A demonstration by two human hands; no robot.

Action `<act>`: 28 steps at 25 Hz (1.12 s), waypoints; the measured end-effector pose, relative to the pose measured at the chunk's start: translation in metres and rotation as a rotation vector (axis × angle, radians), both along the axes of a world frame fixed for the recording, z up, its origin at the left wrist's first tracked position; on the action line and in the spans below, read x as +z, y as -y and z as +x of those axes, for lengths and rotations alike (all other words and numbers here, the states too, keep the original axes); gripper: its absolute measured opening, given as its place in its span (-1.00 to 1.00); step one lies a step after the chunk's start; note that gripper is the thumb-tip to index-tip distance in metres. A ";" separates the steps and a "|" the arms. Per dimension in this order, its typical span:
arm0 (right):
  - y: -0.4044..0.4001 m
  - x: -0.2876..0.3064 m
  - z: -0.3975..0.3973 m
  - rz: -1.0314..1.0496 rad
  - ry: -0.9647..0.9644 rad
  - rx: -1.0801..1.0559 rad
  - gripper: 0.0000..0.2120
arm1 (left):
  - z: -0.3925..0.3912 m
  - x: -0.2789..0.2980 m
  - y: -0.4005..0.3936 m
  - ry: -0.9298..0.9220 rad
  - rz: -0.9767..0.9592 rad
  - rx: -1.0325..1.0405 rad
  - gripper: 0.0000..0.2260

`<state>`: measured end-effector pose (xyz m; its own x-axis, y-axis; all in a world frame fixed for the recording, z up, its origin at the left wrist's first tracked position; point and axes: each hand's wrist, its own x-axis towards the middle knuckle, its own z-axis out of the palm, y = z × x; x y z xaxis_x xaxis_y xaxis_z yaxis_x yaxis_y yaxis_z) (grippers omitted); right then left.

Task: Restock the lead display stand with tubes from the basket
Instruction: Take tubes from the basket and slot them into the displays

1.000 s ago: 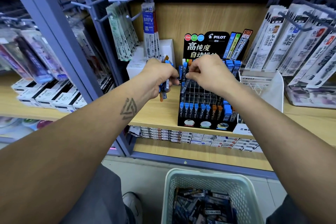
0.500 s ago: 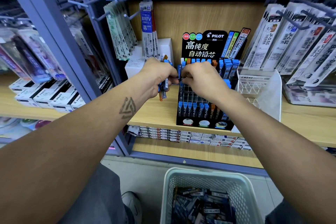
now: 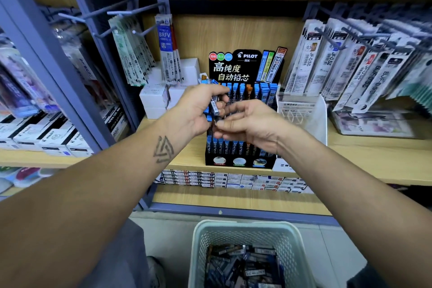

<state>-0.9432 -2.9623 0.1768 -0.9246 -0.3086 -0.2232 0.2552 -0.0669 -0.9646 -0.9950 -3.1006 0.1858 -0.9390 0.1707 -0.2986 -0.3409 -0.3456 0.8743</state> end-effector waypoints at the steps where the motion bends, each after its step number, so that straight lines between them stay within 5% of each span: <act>1: -0.002 0.000 0.002 0.013 -0.005 -0.015 -0.71 | 0.000 -0.001 -0.003 0.008 0.030 -0.006 -0.90; 10: -0.046 0.008 0.010 0.259 0.018 0.033 -0.68 | -0.007 0.006 -0.010 -0.012 0.205 0.120 -0.87; 16: -0.077 0.017 0.013 0.322 -0.037 -0.099 -0.81 | 0.002 0.000 -0.019 -0.114 -0.229 -0.041 -0.82; 22: -0.079 0.014 0.013 0.348 -0.121 -0.047 -0.72 | 0.015 0.003 -0.034 -0.189 -0.234 -0.219 -0.92; 28: -0.089 0.019 0.000 0.290 -0.251 -0.334 -0.78 | 0.009 0.003 -0.028 -0.182 -0.239 -0.150 -0.85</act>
<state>-0.9431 -2.8731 0.1958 -0.9984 0.0554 -0.0145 0.0240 0.1743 -0.9844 -0.9859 -3.0724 0.1884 -0.9503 0.2562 -0.1771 -0.2037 -0.0811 0.9757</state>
